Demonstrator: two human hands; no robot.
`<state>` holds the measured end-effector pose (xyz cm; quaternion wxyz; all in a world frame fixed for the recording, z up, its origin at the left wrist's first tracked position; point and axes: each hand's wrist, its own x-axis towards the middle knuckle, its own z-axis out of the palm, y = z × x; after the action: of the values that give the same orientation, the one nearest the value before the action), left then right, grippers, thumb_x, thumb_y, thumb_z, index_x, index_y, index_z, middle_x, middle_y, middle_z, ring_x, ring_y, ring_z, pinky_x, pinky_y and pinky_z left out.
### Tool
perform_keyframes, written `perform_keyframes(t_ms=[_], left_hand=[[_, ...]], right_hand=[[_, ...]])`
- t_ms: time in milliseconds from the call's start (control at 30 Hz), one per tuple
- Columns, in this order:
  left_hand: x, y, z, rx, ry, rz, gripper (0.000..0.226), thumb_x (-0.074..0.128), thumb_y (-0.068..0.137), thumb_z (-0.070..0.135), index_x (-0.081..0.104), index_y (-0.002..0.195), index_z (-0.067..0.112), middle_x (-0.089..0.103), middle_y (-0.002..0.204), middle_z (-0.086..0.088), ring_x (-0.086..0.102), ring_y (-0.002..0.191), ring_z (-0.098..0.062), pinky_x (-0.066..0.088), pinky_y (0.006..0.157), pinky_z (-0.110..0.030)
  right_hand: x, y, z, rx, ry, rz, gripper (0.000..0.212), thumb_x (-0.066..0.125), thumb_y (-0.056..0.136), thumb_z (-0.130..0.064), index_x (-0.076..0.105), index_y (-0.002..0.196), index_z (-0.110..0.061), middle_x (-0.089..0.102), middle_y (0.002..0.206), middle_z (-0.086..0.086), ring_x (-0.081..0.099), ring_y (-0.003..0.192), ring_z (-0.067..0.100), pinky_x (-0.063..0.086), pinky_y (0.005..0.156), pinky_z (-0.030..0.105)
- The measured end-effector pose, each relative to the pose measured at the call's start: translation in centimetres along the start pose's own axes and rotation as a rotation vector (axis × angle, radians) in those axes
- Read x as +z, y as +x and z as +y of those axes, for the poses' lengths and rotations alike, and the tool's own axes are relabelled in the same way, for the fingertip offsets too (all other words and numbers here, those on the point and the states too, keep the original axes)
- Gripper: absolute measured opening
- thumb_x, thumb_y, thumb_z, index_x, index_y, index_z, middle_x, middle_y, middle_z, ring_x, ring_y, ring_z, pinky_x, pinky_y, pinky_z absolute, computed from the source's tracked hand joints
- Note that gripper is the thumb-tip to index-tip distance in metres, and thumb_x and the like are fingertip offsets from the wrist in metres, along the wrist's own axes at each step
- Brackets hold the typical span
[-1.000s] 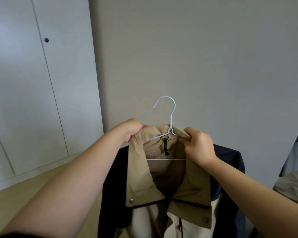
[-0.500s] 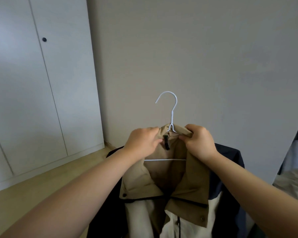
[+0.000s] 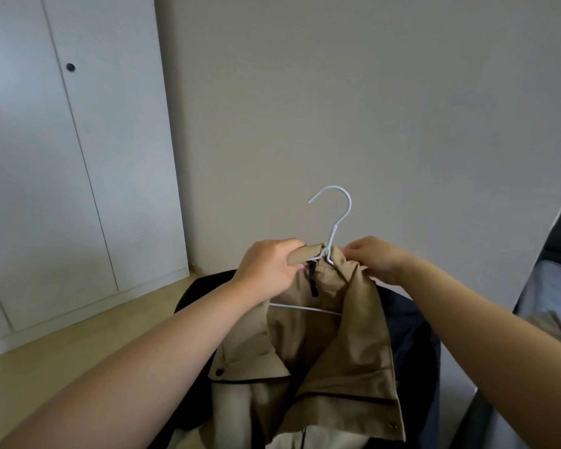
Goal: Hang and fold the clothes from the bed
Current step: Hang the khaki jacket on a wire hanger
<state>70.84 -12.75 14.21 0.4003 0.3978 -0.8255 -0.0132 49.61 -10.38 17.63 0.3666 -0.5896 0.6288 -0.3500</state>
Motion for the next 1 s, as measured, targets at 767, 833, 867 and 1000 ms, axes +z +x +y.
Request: perform_keyframes(t_ms=[767, 833, 867, 1000], left_hand=[[-0.9, 6.2, 4.0, 0.043, 0.027, -0.083, 0.023, 0.043, 0.094, 0.047, 0.051, 0.097, 0.026, 0.049, 0.071, 0.014, 0.05, 0.071, -0.016, 0.03, 0.055, -0.028], [-2.0, 7.6, 6.6, 0.044, 0.079, -0.1, 0.018, 0.045, 0.095, 0.042, 0.045, 0.086, 0.026, 0.05, 0.074, 0.009, 0.05, 0.074, -0.02, 0.031, 0.057, -0.029], [-2.5, 8.3, 8.4, 0.049, 0.098, -0.073, 0.018, 0.046, 0.096, 0.04, 0.046, 0.085, 0.026, 0.051, 0.077, 0.006, 0.049, 0.074, -0.021, 0.031, 0.059, -0.03], [-5.4, 10.8, 17.7, 0.11, 0.121, 0.121, 0.018, 0.045, 0.098, 0.033, 0.055, 0.096, 0.018, 0.059, 0.082, -0.003, 0.051, 0.073, -0.025, 0.029, 0.057, -0.03]], right_hand=[[-5.5, -1.3, -0.5, -0.26, -0.707, 0.884, 0.017, 0.048, 0.095, -0.022, 0.041, 0.085, -0.011, 0.059, 0.09, 0.013, 0.052, 0.076, 0.032, 0.039, 0.064, 0.039], [-8.0, -3.8, -1.9, -0.286, -0.67, 1.002, 0.016, 0.05, 0.093, -0.019, 0.041, 0.083, -0.011, 0.057, 0.087, 0.013, 0.052, 0.078, 0.033, 0.039, 0.066, 0.04], [-9.3, -5.2, -2.7, -0.302, -0.666, 1.054, 0.016, 0.05, 0.093, -0.018, 0.041, 0.083, -0.011, 0.055, 0.086, 0.012, 0.052, 0.079, 0.033, 0.037, 0.067, 0.038], [-15.1, -12.5, -6.7, -0.311, -0.666, 1.263, 0.012, 0.046, 0.094, -0.017, 0.039, 0.085, -0.013, 0.055, 0.093, 0.01, 0.051, 0.09, 0.032, 0.033, 0.074, 0.038]])
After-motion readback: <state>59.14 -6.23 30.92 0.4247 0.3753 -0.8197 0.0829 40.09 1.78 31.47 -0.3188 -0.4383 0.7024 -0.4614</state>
